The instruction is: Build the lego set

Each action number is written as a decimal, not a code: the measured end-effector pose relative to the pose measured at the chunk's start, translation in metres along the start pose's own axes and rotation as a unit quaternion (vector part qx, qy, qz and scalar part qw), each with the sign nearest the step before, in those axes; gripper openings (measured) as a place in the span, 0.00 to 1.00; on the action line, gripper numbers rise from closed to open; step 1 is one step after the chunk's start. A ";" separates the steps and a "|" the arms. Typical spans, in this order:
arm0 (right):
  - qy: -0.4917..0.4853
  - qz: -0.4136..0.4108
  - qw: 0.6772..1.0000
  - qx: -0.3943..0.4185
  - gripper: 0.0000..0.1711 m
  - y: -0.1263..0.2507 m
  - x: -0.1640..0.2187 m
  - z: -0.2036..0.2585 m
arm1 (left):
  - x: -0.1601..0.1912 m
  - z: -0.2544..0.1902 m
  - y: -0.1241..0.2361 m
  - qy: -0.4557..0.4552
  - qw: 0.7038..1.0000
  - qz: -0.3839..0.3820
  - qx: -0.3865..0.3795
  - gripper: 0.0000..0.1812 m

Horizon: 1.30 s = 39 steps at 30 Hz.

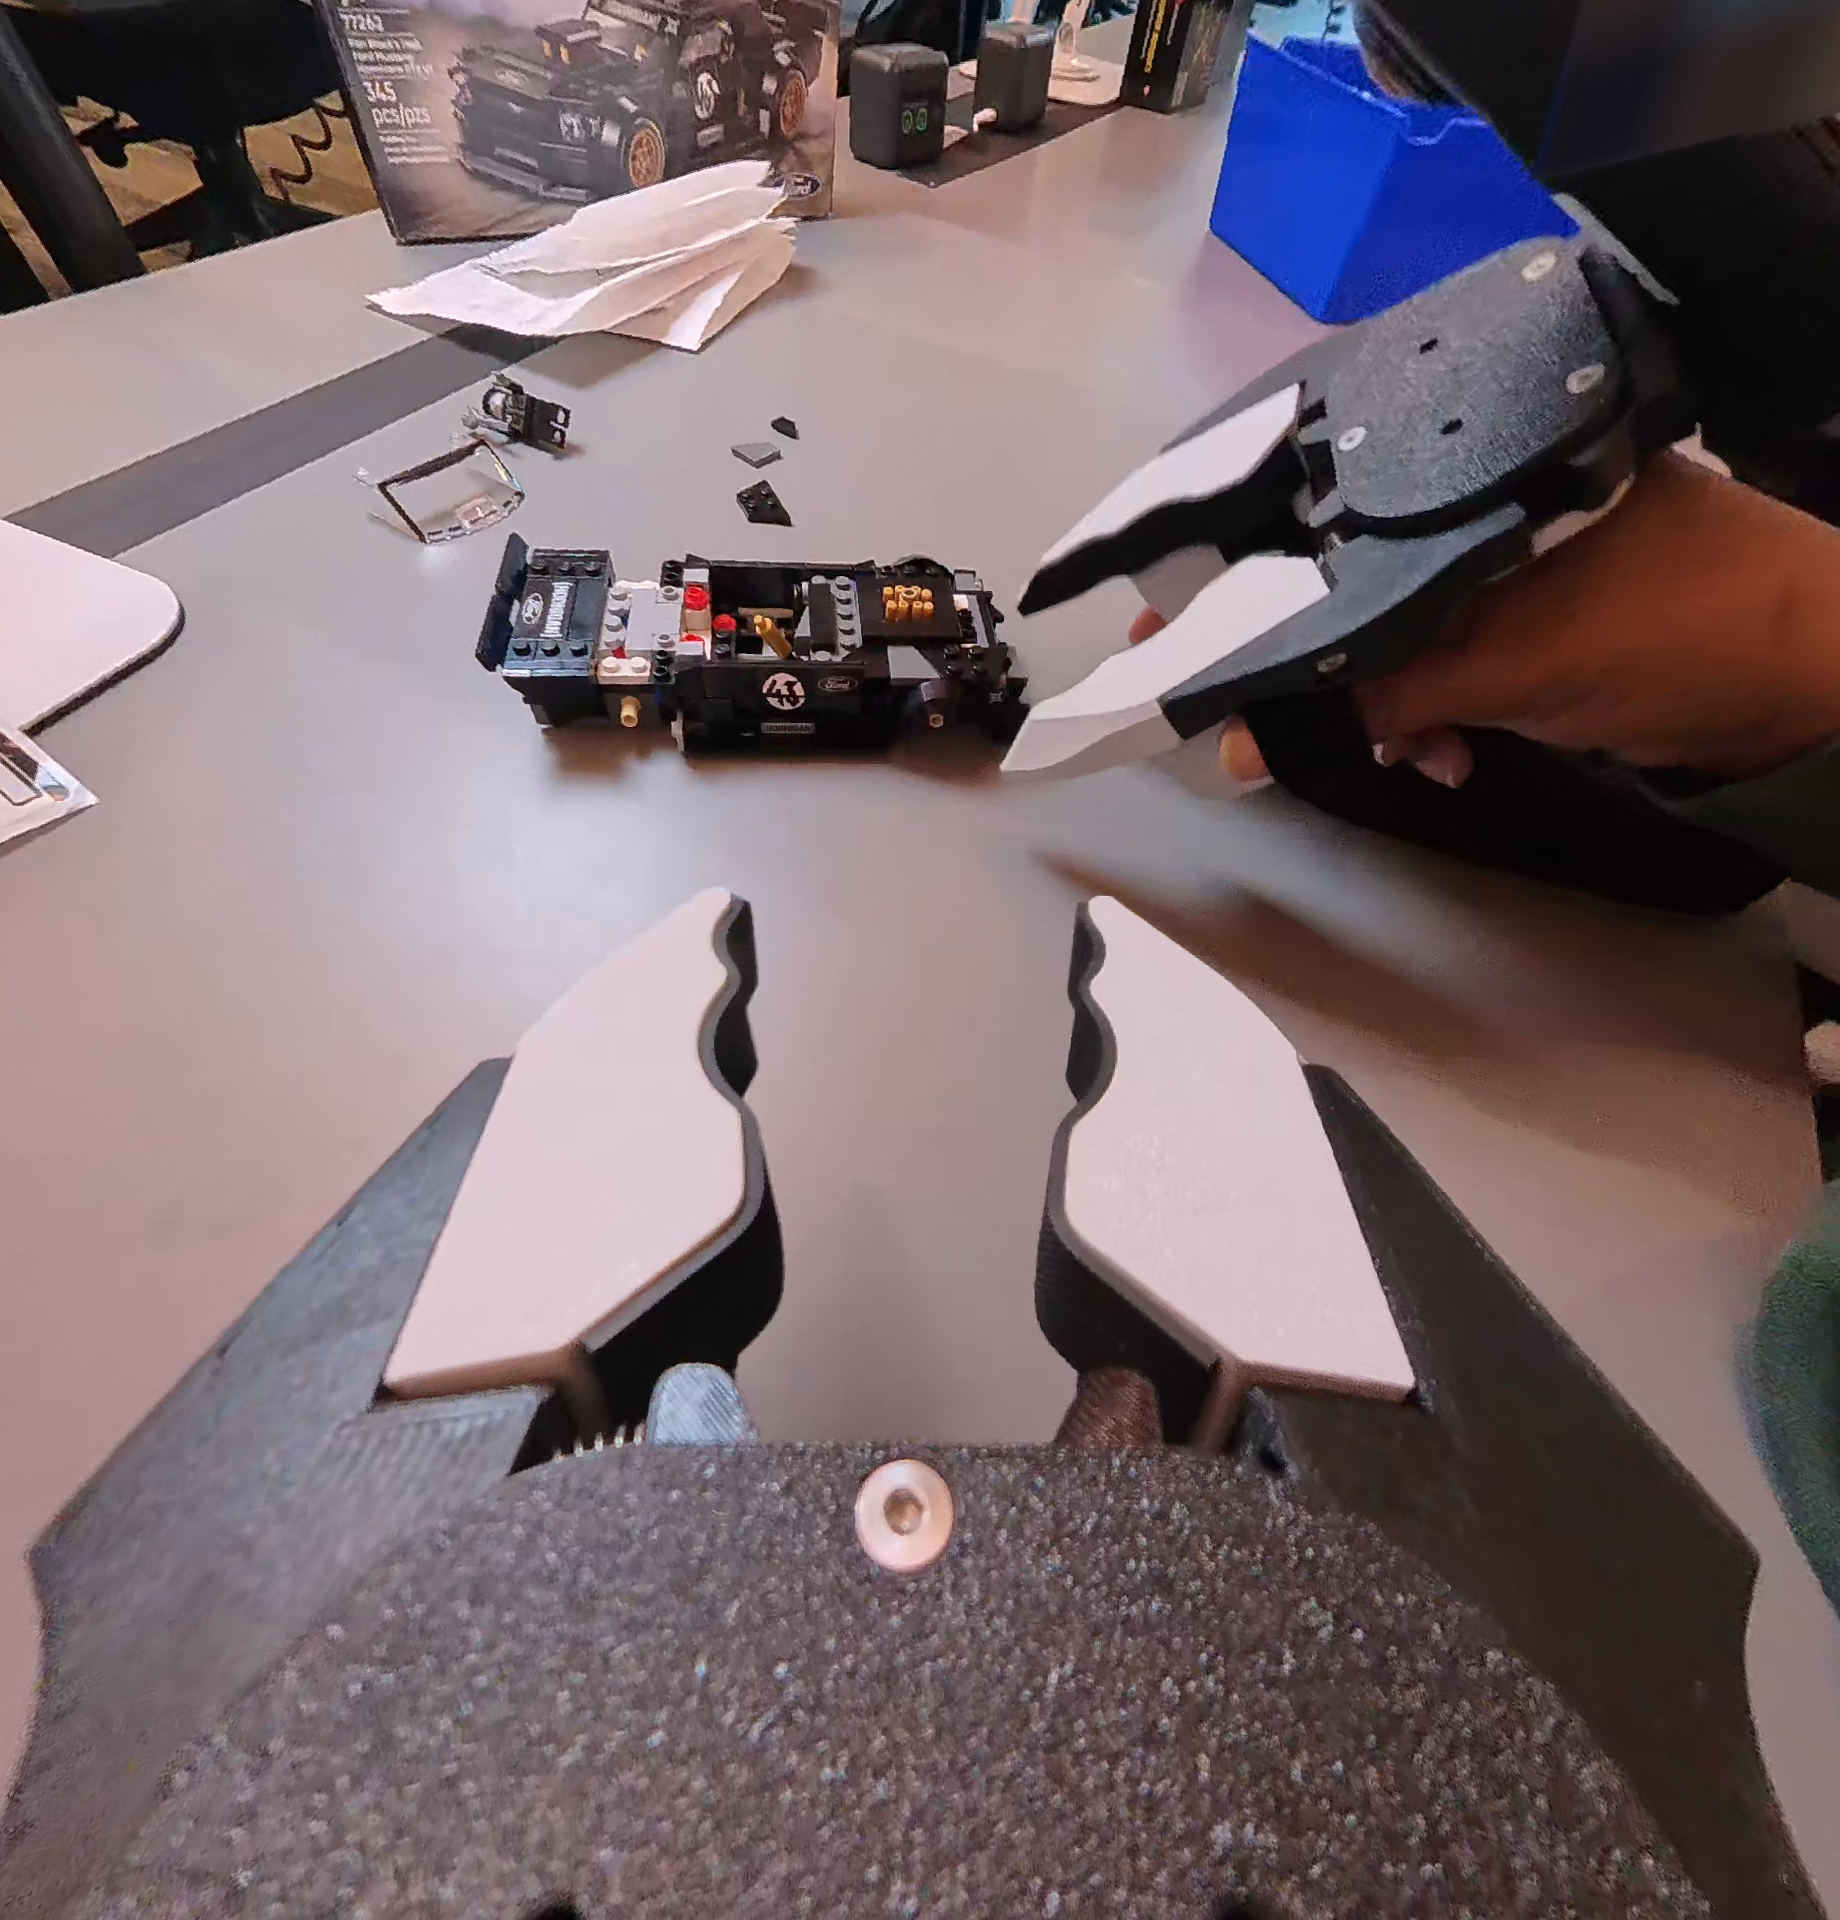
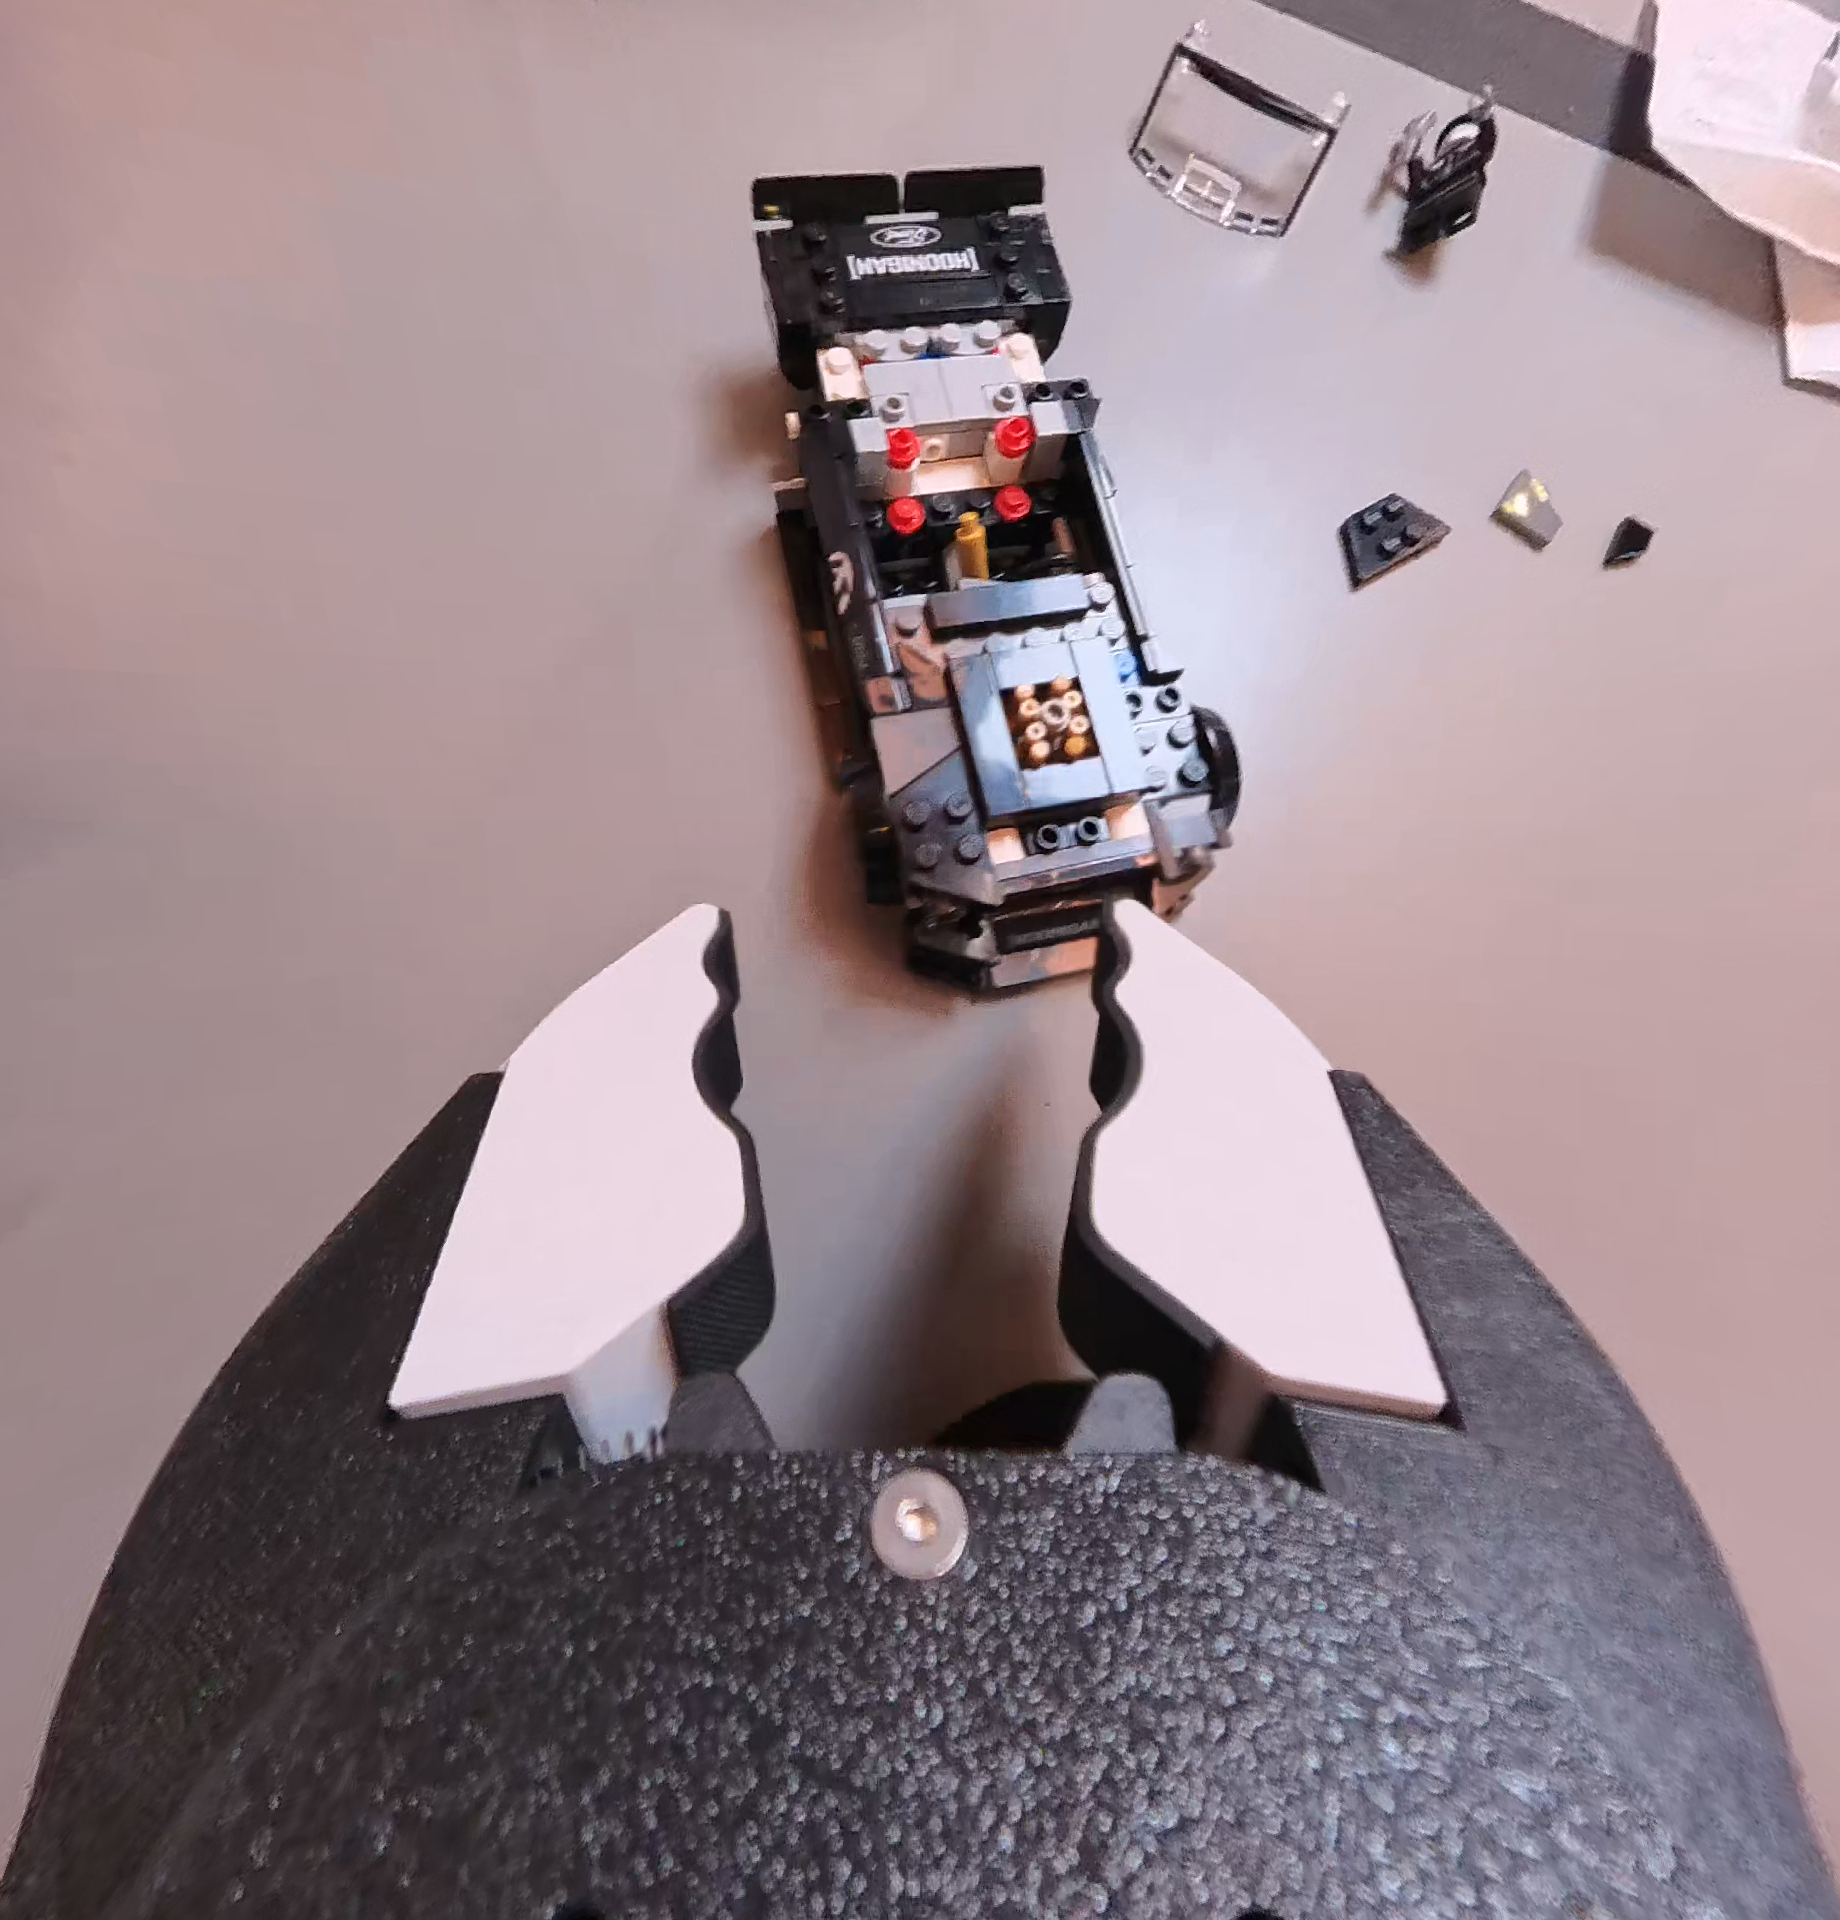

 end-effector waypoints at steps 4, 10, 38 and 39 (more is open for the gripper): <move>-0.015 0.007 1.000 0.001 0.36 0.004 0.006 0.008 | 0.000 0.002 0.001 0.002 1.000 0.000 -0.008 0.31; -0.017 0.003 1.000 0.026 0.37 0.001 0.012 0.012 | 0.000 0.004 0.001 0.002 1.000 0.001 -0.013 0.31; 0.114 -0.030 0.979 -0.168 0.62 -0.010 -0.008 -0.010 | 0.002 -0.002 -0.001 -0.020 1.000 0.007 -0.008 0.30; 0.109 -0.025 0.978 -0.175 0.62 -0.016 -0.007 -0.014 | 0.002 -0.002 -0.001 -0.022 1.000 0.007 -0.009 0.30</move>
Point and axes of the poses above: each gripper's, where its closed fingertips meet, y back along the fingers, x out of its underside, z = x × y across the jaws, the point moved 2 cm from there along y, back along the fingers, and after that the axes turned 2 degrees about -z, right-handed, at the moved point
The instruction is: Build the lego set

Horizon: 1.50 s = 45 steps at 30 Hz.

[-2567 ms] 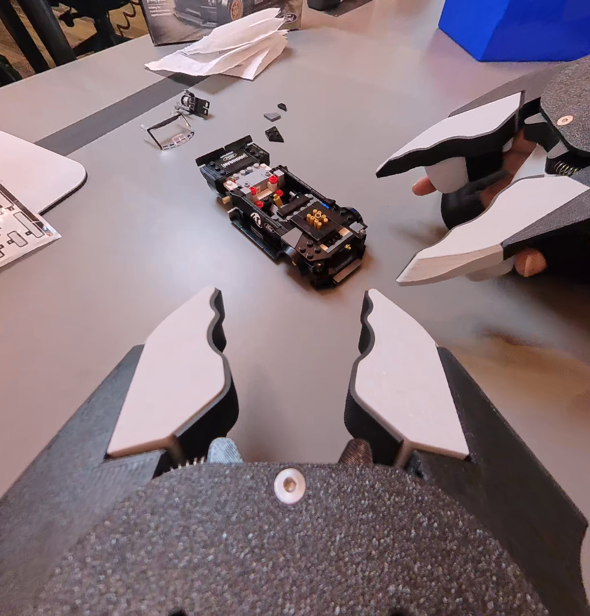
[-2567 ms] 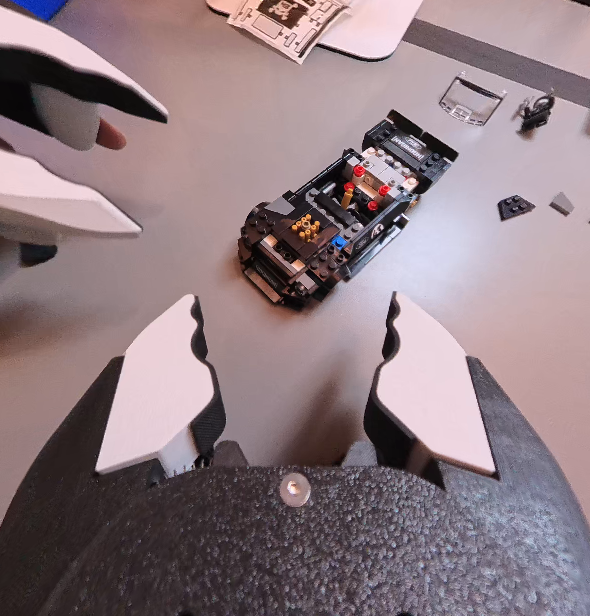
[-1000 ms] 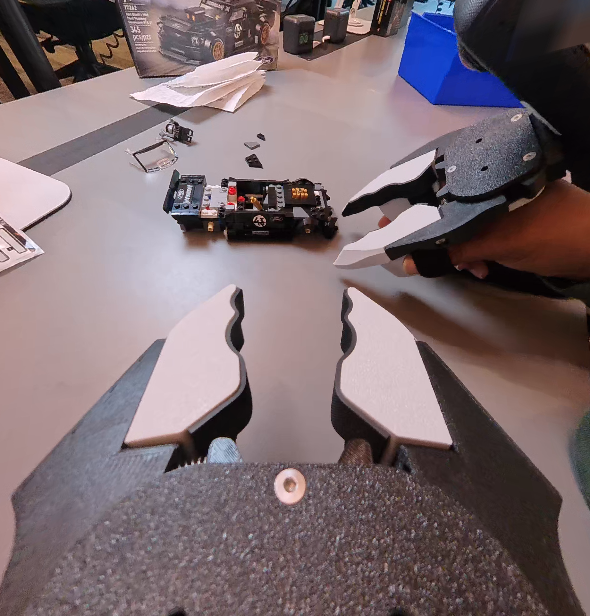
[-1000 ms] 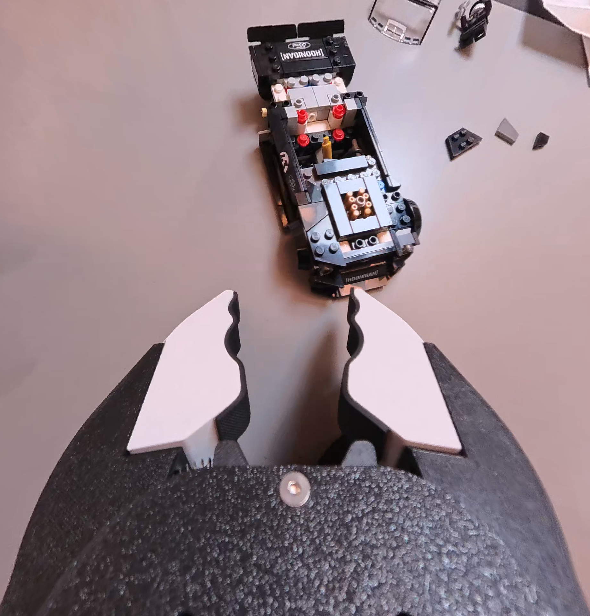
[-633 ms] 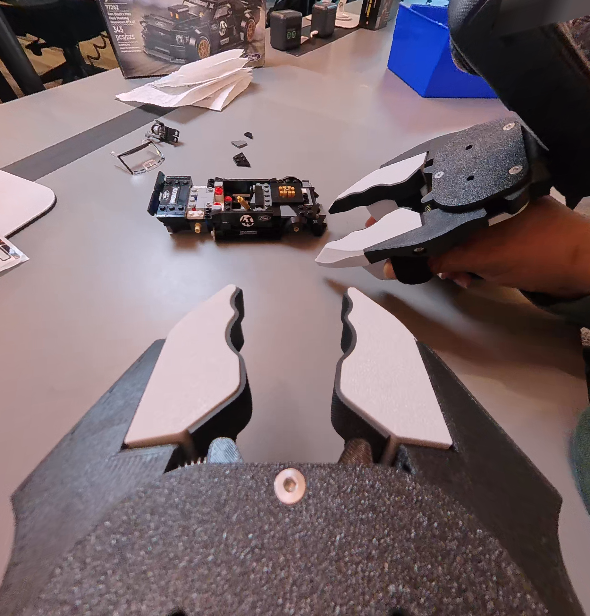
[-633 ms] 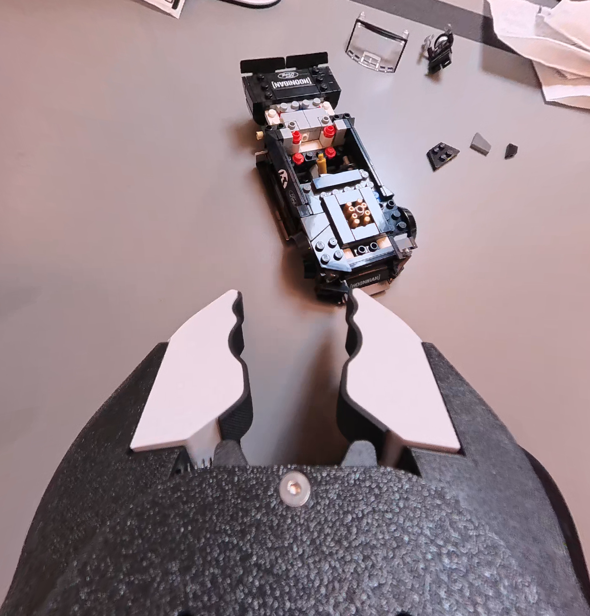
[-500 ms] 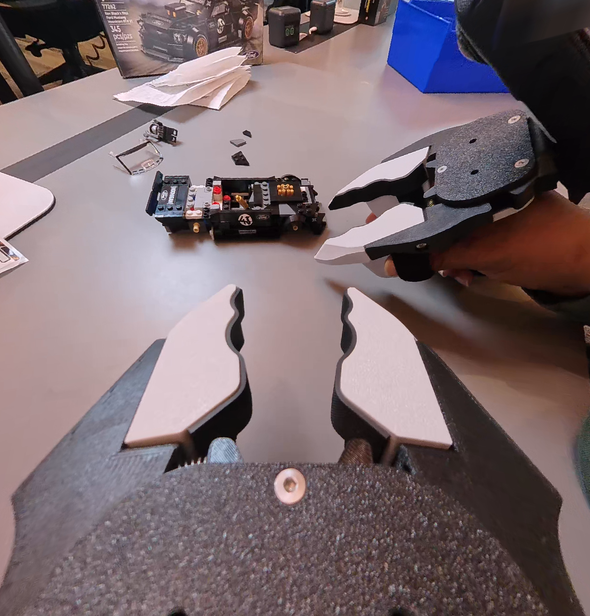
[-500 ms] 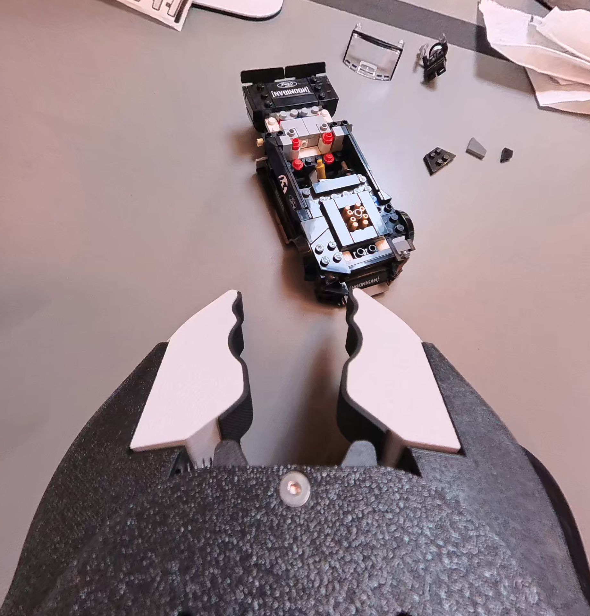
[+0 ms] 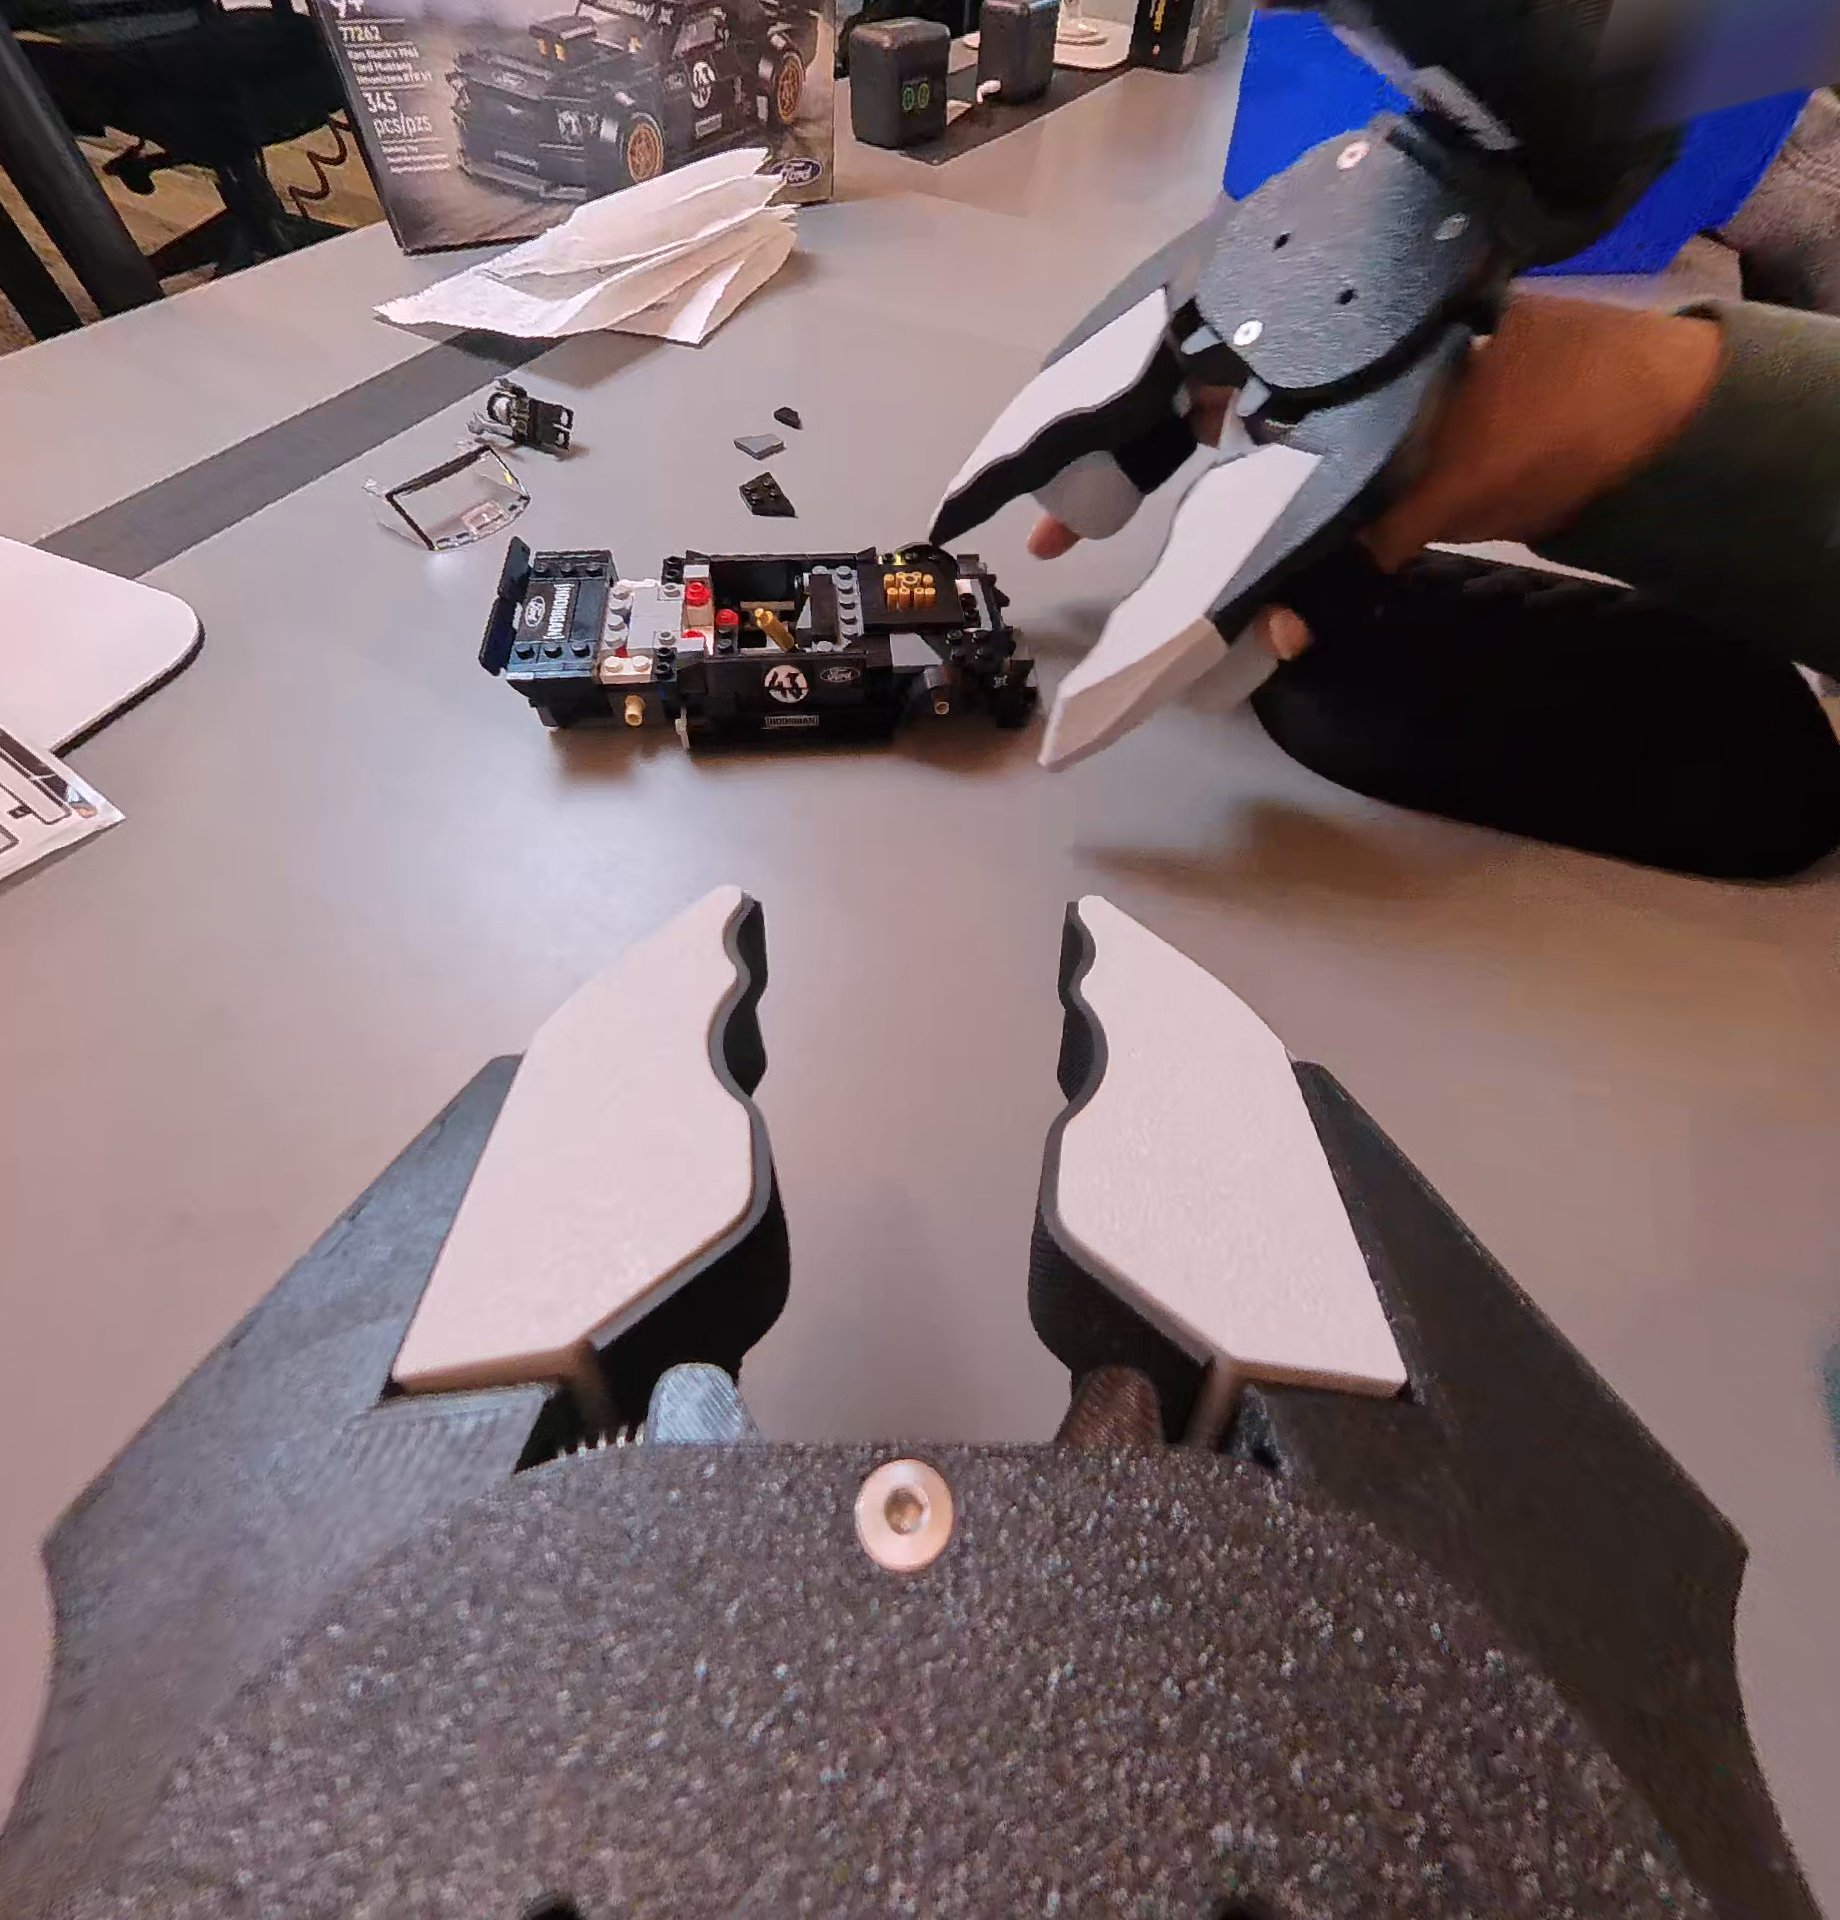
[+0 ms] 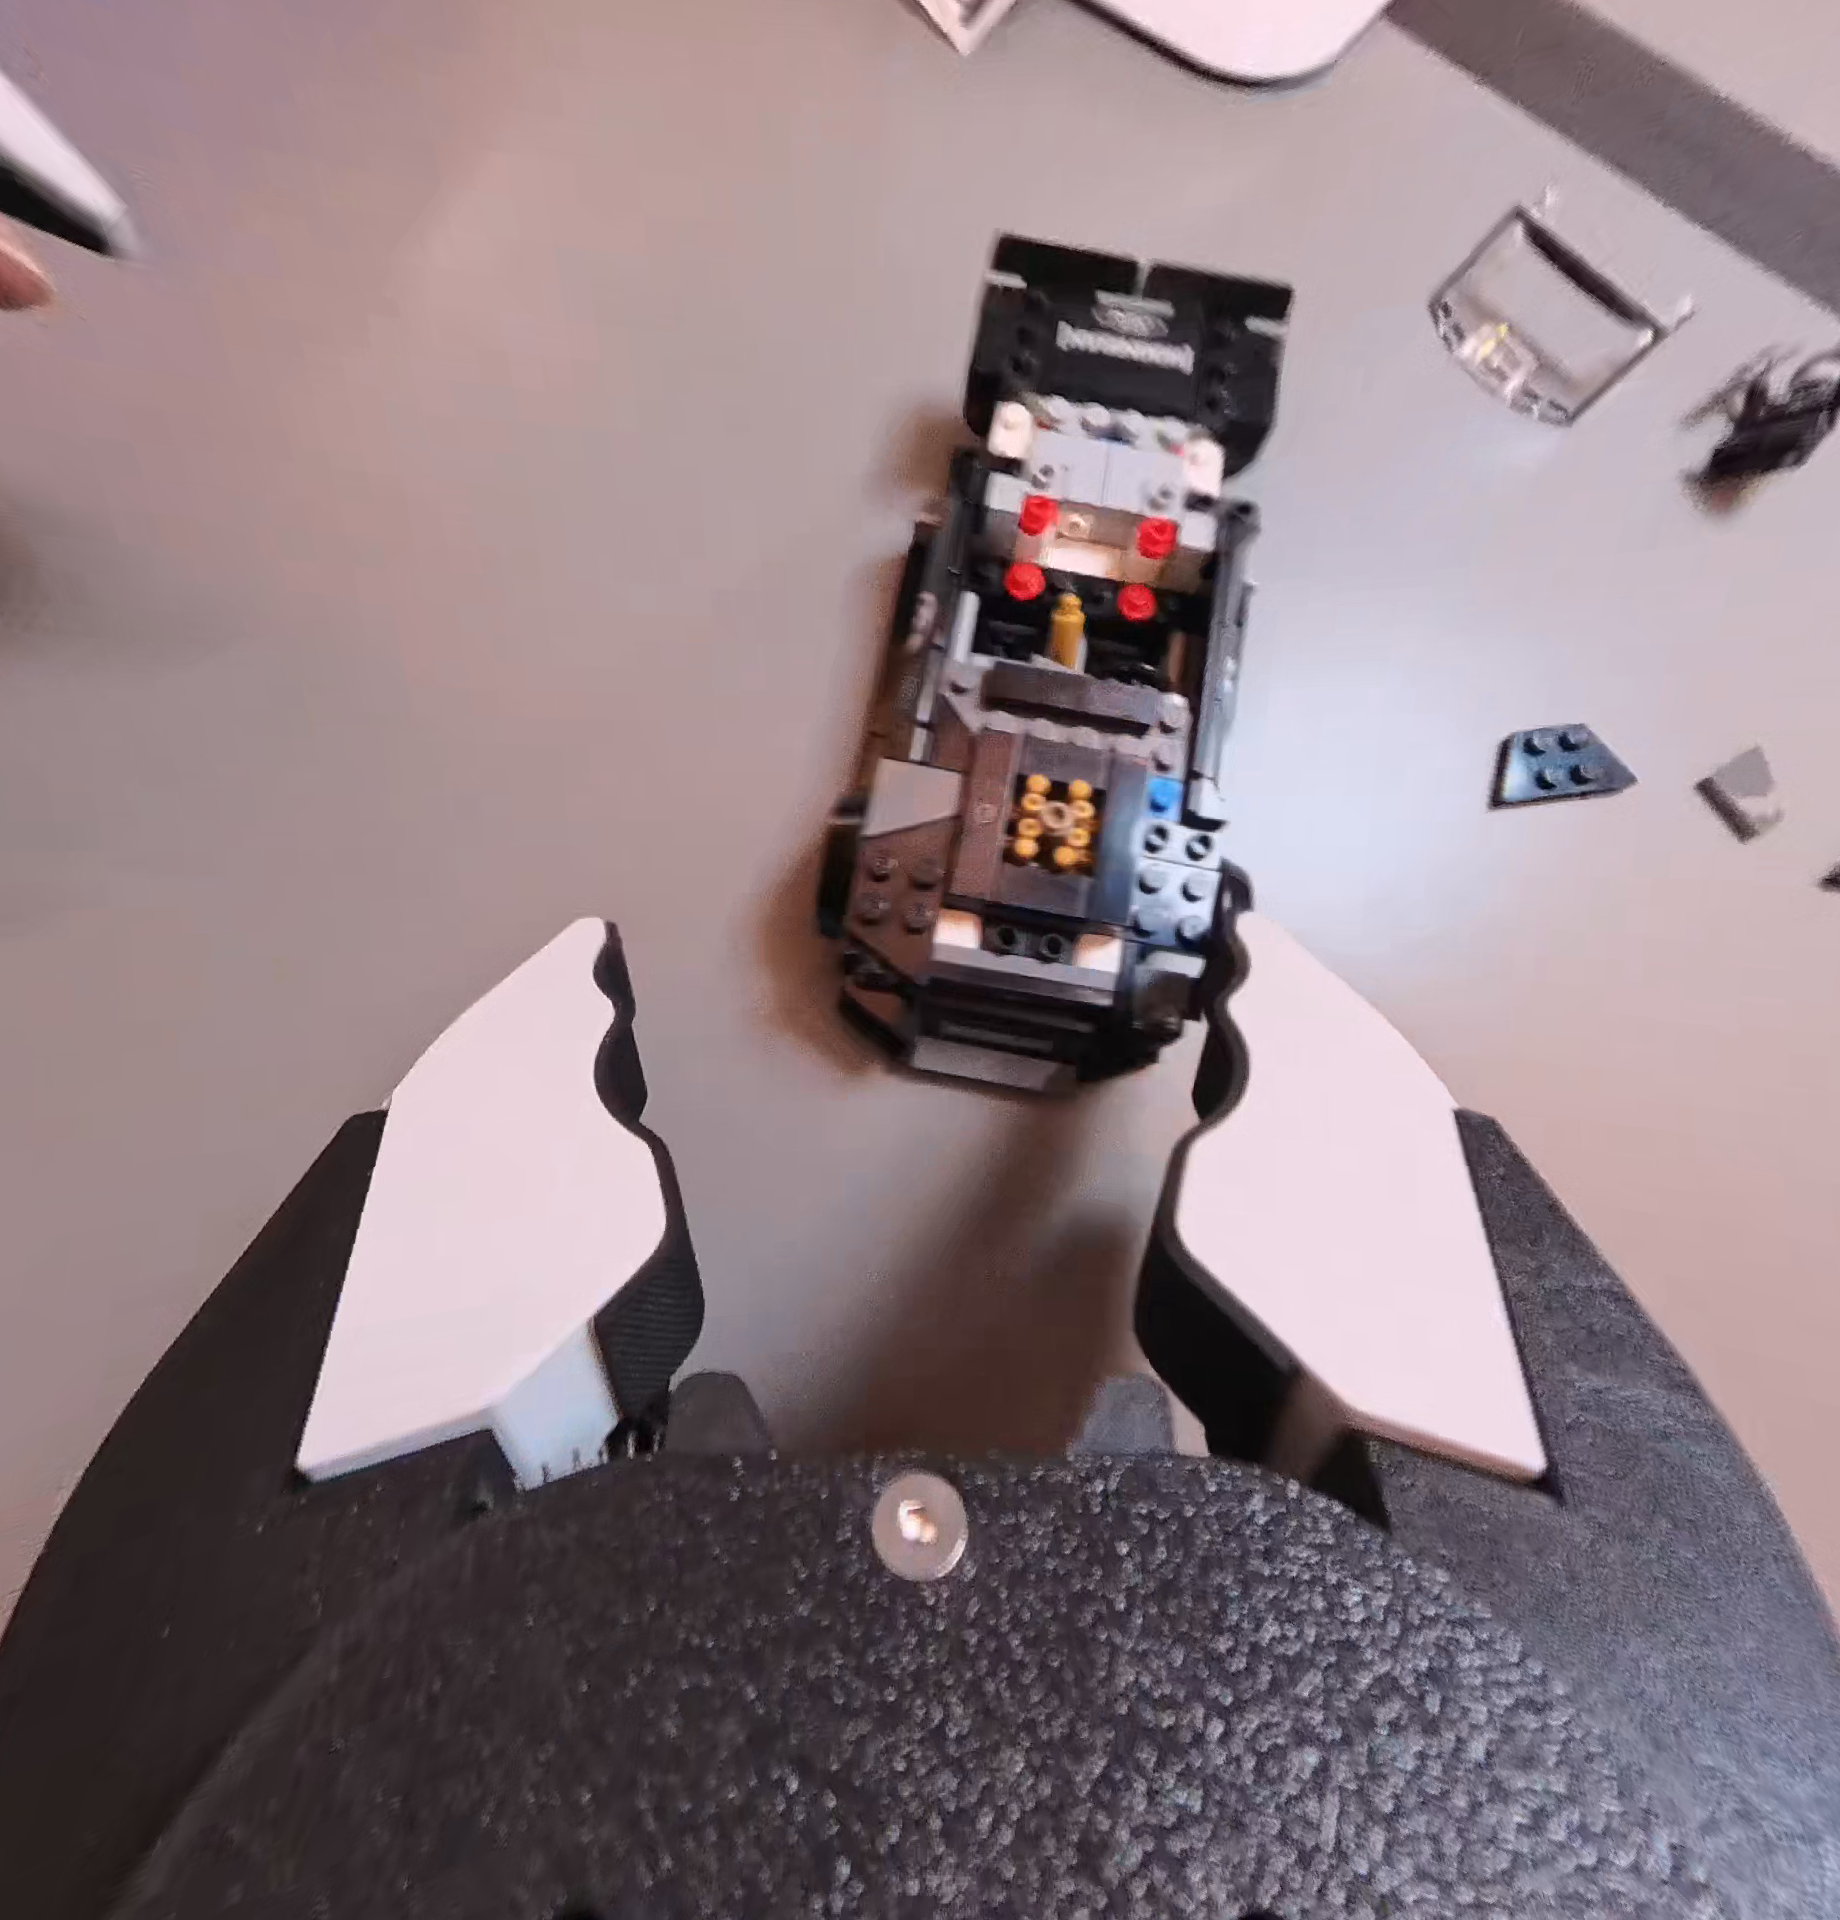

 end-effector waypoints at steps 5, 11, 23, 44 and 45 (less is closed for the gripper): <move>0.002 -0.011 0.999 0.054 0.50 -0.009 -0.007 -0.018 | 0.007 0.010 -0.003 -0.007 1.000 0.008 -0.020 0.27; 0.043 -0.031 0.996 0.069 0.58 -0.009 -0.015 -0.020 | 0.019 0.018 -0.009 0.003 0.999 0.025 -0.026 0.26; 0.018 0.027 0.996 0.078 0.50 -0.021 0.000 -0.016 | 0.025 0.027 -0.011 0.011 0.999 0.034 -0.033 0.25; 0.081 -0.052 0.995 0.030 0.48 -0.011 -0.035 0.042 | 0.019 0.038 -0.008 0.004 0.998 -0.002 -0.059 0.19; 0.084 -0.076 0.993 0.028 0.46 -0.006 -0.045 0.040 | 0.012 0.041 -0.005 0.002 0.997 -0.024 -0.068 0.16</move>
Point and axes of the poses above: each gripper's, where its closed fingertips meet, y back along the fingers, x out of its underside, z = x × y across the jaws, the point moved 2 cm from there along y, back along the fingers, and after that the axes turned 2 degrees about -z, right-handed, at the moved point
